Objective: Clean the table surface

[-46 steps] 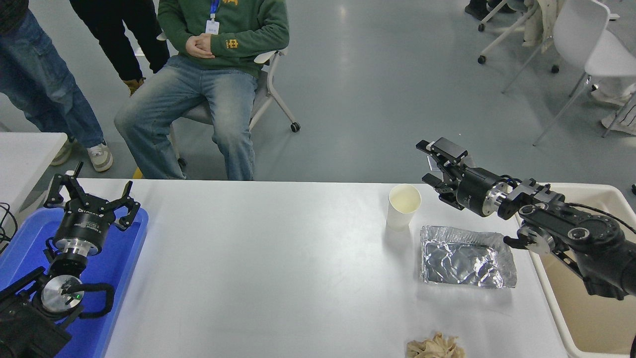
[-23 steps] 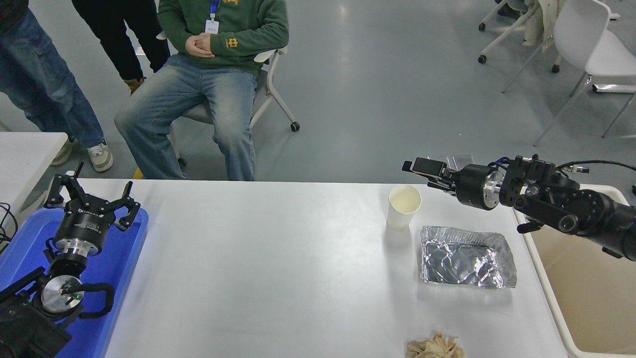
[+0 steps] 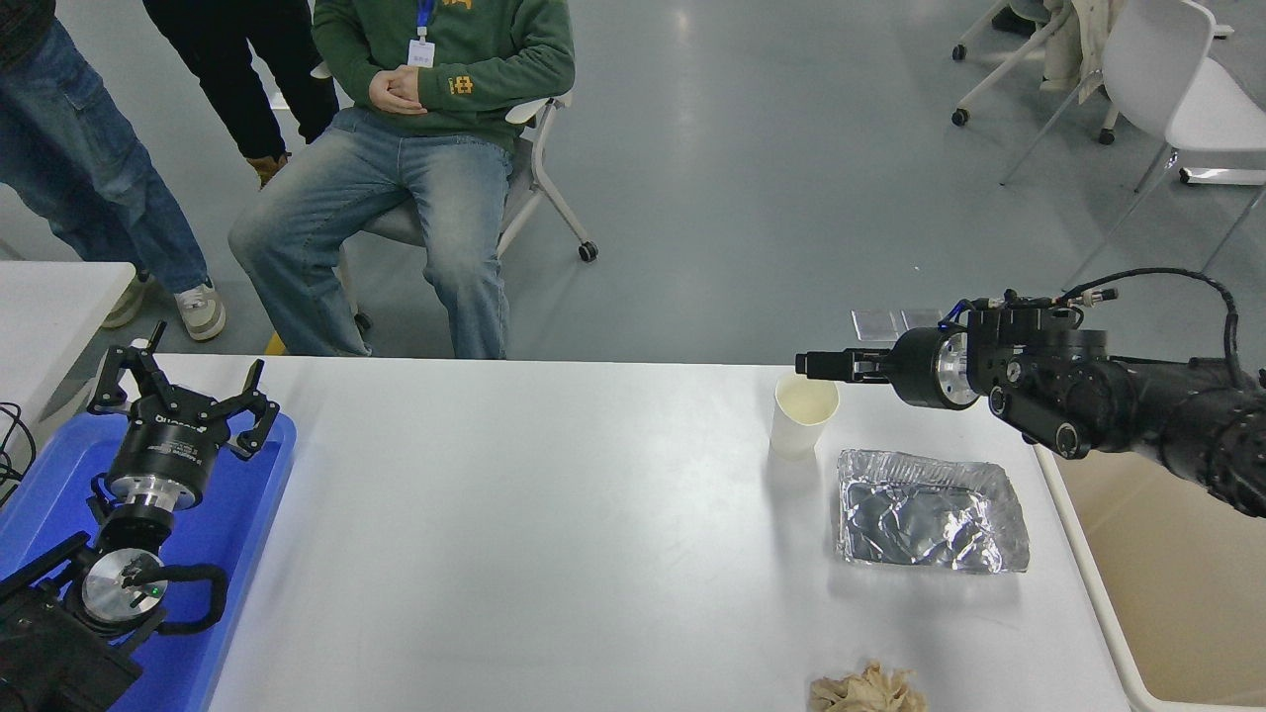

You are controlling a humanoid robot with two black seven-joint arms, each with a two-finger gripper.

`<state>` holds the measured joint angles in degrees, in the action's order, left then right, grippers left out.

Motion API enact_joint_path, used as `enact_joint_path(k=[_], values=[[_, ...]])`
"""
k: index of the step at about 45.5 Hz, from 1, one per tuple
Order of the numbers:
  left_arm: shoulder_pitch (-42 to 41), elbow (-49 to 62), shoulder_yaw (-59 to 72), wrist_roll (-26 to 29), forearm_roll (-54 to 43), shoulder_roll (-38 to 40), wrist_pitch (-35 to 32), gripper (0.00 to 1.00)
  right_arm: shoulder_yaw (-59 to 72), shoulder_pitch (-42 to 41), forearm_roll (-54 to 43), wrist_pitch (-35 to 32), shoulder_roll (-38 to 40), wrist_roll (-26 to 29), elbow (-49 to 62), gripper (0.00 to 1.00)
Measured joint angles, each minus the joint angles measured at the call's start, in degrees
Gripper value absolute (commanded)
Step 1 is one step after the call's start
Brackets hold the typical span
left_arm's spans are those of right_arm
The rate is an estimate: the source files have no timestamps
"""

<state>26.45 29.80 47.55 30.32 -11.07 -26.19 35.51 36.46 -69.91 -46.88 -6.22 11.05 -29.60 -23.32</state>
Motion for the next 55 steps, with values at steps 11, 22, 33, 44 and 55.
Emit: enact_joint_path(k=[11, 22, 33, 44, 55], values=[[0.0, 0.0, 0.0, 0.0, 0.0, 0.0, 0.0, 1.00, 4.7, 0.1, -0.1, -0.1, -3.1, -0.9, 3.5, 1.00], [0.0, 0.0, 0.0, 0.0, 0.0, 0.0, 0.0, 1.00, 6.9, 1.0, -0.1, -0.5, -4.4, -1.1, 5.2, 1.00], [0.0, 0.0, 0.0, 0.0, 0.0, 0.0, 0.0, 1.00, 7.6, 2.9, -0.1, -1.9, -4.9, -1.2, 8.5, 1.00], [0.0, 0.0, 0.0, 0.0, 0.0, 0.0, 0.0, 1.00, 7.6, 5.1, 0.3, -3.7, -6.0, -1.1, 13.0, 1.00], [0.0, 0.0, 0.0, 0.0, 0.0, 0.0, 0.0, 1.00, 7.3, 6.7, 0.8, -4.5, -7.5, -0.8, 15.2, 1.00]])
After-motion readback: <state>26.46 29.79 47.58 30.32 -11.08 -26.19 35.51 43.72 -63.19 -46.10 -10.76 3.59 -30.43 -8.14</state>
